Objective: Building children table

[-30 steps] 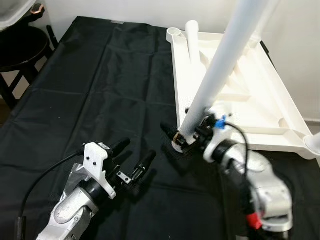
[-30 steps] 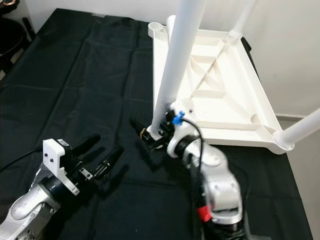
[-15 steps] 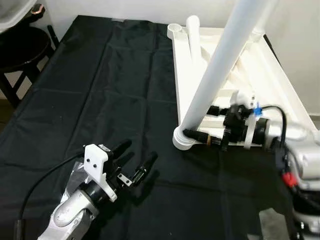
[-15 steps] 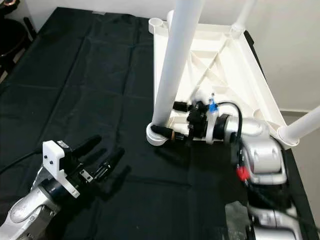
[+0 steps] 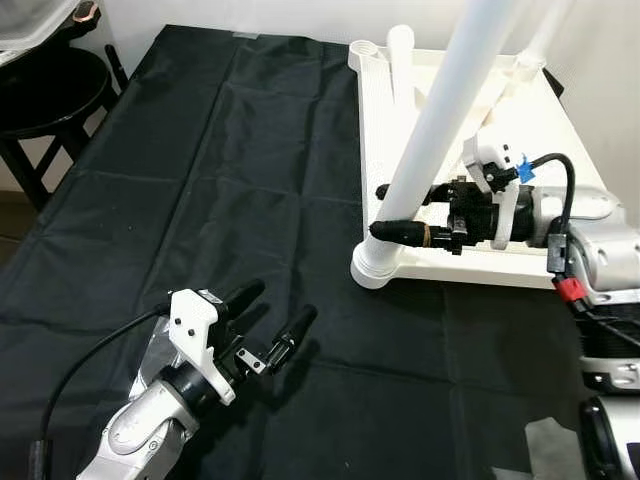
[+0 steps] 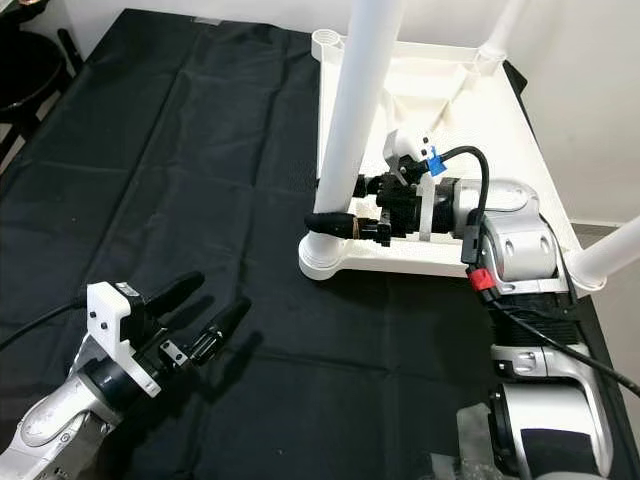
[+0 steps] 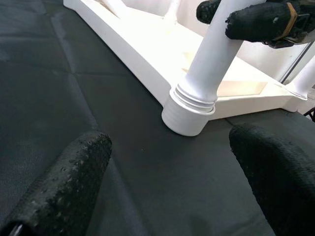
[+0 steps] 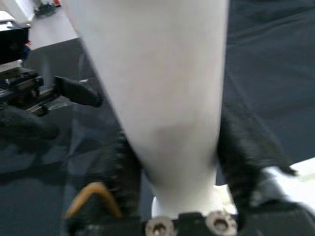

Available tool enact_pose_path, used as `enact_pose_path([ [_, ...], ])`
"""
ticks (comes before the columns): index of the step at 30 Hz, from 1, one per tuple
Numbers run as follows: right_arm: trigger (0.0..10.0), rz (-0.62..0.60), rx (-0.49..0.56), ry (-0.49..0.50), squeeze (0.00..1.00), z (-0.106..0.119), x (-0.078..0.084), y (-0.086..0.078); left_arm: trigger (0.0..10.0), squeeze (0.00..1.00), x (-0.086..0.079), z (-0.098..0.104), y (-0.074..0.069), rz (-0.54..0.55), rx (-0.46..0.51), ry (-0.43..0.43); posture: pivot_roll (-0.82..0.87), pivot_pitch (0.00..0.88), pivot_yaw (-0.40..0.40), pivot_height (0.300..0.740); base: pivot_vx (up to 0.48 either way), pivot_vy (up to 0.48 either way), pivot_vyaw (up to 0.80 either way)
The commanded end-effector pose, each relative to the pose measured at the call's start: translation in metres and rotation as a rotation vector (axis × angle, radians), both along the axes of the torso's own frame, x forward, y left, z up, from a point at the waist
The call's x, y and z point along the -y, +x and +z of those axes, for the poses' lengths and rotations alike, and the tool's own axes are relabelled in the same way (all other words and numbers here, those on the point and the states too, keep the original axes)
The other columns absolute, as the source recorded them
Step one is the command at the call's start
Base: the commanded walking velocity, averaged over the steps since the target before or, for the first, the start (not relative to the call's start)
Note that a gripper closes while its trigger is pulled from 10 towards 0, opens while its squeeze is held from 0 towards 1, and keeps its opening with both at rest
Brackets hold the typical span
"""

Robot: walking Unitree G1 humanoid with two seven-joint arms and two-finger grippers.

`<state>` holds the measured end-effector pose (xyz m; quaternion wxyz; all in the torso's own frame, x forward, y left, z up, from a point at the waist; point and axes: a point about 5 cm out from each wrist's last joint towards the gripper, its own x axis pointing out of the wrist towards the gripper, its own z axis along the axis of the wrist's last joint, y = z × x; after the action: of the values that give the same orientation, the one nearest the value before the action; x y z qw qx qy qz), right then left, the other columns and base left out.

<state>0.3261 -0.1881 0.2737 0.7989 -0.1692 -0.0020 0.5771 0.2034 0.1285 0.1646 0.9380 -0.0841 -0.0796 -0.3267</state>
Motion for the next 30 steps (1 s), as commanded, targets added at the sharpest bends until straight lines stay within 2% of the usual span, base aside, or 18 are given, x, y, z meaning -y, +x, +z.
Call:
enact_pose_path([
  [1,0.0,-0.015,0.012,0.006,0.0,0.005,0.007,0.0,10.0,0.0,0.001,-0.001,-0.004,-0.012,-0.015,0.003,0.04,0.269,-0.068,0.74,0.0,0.0,0.0],
  [6,0.0,-0.054,-0.008,0.056,0.0,-0.004,0.009,-0.005,10.0,0.0,0.002,-0.002,-0.004,-0.011,-0.015,0.001,0.04,0.266,-0.072,0.74,0.0,0.0,0.0],
  [9,0.0,-0.149,-0.067,0.092,0.0,-0.03,-0.004,-0.019,10.0,0.0,0.002,-0.002,-0.003,-0.01,-0.014,0.0,0.03,0.26,-0.087,0.74,0.0,0.0,0.0],
  [10,0.0,-0.149,-0.067,0.092,0.0,-0.03,-0.004,-0.019,10.0,0.0,0.002,-0.002,-0.003,-0.01,-0.014,0.0,0.03,0.26,-0.087,0.74,0.0,0.0,0.0],
  [11,0.0,-0.305,-0.134,0.174,0.0,-0.051,-0.022,-0.027,10.0,0.0,0.001,-0.003,-0.003,-0.009,-0.014,0.0,0.02,0.253,-0.102,0.74,0.0,0.0,0.0],
  [12,0.0,-0.66,-0.173,0.138,0.0,-0.082,-0.035,-0.04,10.0,0.0,0.0,-0.004,-0.002,-0.009,-0.015,0.001,0.02,0.25,-0.103,0.74,0.0,0.0,0.0],
  [13,0.0,-0.938,-0.185,0.11,0.0,-0.096,-0.036,-0.053,10.0,0.0,0.0,-0.004,-0.002,-0.008,-0.015,0.001,0.01,0.251,-0.104,0.74,0.0,0.0,0.0],
  [14,0.0,-0.938,-0.185,0.11,0.0,-0.096,-0.036,-0.053,10.0,0.0,0.0,-0.004,-0.002,-0.008,-0.015,0.001,0.01,0.251,-0.104,0.74,0.0,0.0,0.0],
  [15,0.0,-1.061,-0.198,0.086,0.0,-0.108,-0.04,-0.074,10.0,0.0,0.0,-0.004,-0.001,-0.009,-0.014,0.001,0.01,0.244,-0.102,0.74,0.0,0.0,0.0],
  [16,0.0,-1.049,-0.199,0.076,0.0,-0.113,-0.047,-0.086,10.0,0.0,0.001,-0.005,0.001,-0.01,-0.014,0.0,-0.01,0.24,-0.089,0.74,0.0,0.0,0.0],
  [17,0.0,-1.049,-0.199,0.076,0.0,-0.113,-0.047,-0.086,10.0,0.0,0.001,-0.005,0.001,-0.01,-0.014,0.0,-0.01,0.24,-0.089,0.74,0.0,0.0,0.0],
  [18,0.0,-0.93,-0.207,0.091,0.0,-0.113,-0.06,-0.089,10.0,0.0,0.001,-0.006,0.003,-0.016,-0.014,-0.002,-0.01,0.232,-0.094,0.74,0.0,0.0,0.0],
  [23,0.0,-0.882,-0.218,0.103,0.0,-0.108,-0.066,-0.083,10.0,0.0,0.001,-0.006,0.004,-0.018,-0.012,-0.002,0.0,0.226,-0.098,0.74,0.0,0.0,0.0],
  [24,2.8,-0.845,-0.238,0.09,0.0,-0.109,-0.069,-0.082,10.0,0.0,0.001,-0.006,0.004,-0.014,-0.01,-0.001,0.0,0.229,-0.101,0.74,0.0,0.0,0.0],
  [26,2.8,-0.825,-0.255,0.082,0.0,-0.109,-0.072,-0.083,10.0,0.0,0.0,-0.006,0.004,-0.012,-0.008,-0.001,0.0,0.23,-0.101,0.74,0.0,0.0,0.0],
  [27,10.0,-0.814,-0.26,0.087,0.0,-0.107,-0.072,-0.083,10.0,0.0,0.0,-0.005,0.004,-0.01,-0.007,-0.001,0.0,0.234,-0.1,0.74,0.0,0.0,0.0],
  [29,10.0,-0.813,-0.26,0.092,0.0,-0.105,-0.071,-0.083,10.0,0.0,0.0,-0.005,0.003,-0.009,-0.007,-0.001,0.0,0.236,-0.099,0.74,0.0,0.0,0.0],
  [30,10.0,-0.809,-0.267,0.085,0.71,-0.102,-0.074,-0.085,10.0,0.0,0.0,-0.005,0.003,-0.008,-0.006,-0.001,0.0,0.239,-0.097,0.74,0.0,0.0,0.0],
])
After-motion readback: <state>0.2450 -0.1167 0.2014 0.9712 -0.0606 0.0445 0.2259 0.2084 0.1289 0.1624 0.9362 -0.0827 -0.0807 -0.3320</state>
